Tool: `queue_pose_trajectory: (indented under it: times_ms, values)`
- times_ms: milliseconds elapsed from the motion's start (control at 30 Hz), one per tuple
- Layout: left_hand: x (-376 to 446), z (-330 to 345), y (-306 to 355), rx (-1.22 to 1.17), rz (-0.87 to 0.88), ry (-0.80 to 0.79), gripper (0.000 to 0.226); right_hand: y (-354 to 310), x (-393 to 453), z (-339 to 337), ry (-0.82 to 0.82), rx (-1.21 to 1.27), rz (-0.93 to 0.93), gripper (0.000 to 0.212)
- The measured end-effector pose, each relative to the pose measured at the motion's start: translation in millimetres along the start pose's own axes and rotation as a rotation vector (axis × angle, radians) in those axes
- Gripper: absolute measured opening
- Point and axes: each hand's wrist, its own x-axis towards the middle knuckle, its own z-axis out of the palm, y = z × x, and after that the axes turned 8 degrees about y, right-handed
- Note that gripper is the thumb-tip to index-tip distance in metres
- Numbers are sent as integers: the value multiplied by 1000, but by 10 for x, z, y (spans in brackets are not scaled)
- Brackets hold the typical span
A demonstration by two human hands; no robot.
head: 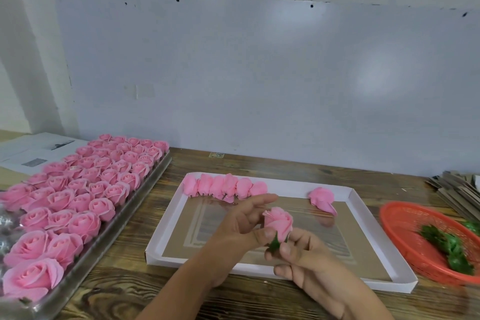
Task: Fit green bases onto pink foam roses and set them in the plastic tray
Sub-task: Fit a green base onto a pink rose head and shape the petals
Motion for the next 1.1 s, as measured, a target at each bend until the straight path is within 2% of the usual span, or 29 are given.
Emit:
queue_pose_trajectory:
  times_ms: [67,167,233,300,433,533,633,767,833,900,1000,1100]
  values:
    - [1,-14,-4,-24,-3,-23,53,-12,-23,13,-4,-11,-1,55]
    - [-5,7,27,-44,25,-14,49,-15,-26,61,84,-175,-129,29]
    - [-9,24,48,-4,65,34,53,12,12,66,197,-317,-245,29]
    - [-6,38,57,44,122,89,55,42,47,74,236,-372,-310,33]
    - [-26,91,39,70,192,89,31,72,39,102,180,-589,-396,32]
    - [-37,128,27,114,170,43,8,96,35,92,187,-631,-435,20]
    - [-30,116,2,173,121,12,23,153,65,42,247,-609,-455,13]
    - [-35,72,-2,308,45,-63,45,155,63,40,180,-516,-511,29]
    - [-36,59,13,284,29,-107,55,134,58,64,192,-470,-504,32]
    - [-35,65,53,207,37,-60,65,124,65,73,229,-467,-496,31]
    - [-38,82,106,87,148,62,47,131,64,91,266,-551,-468,28]
    - [-30,101,83,115,208,68,27,128,36,134,244,-622,-484,24]
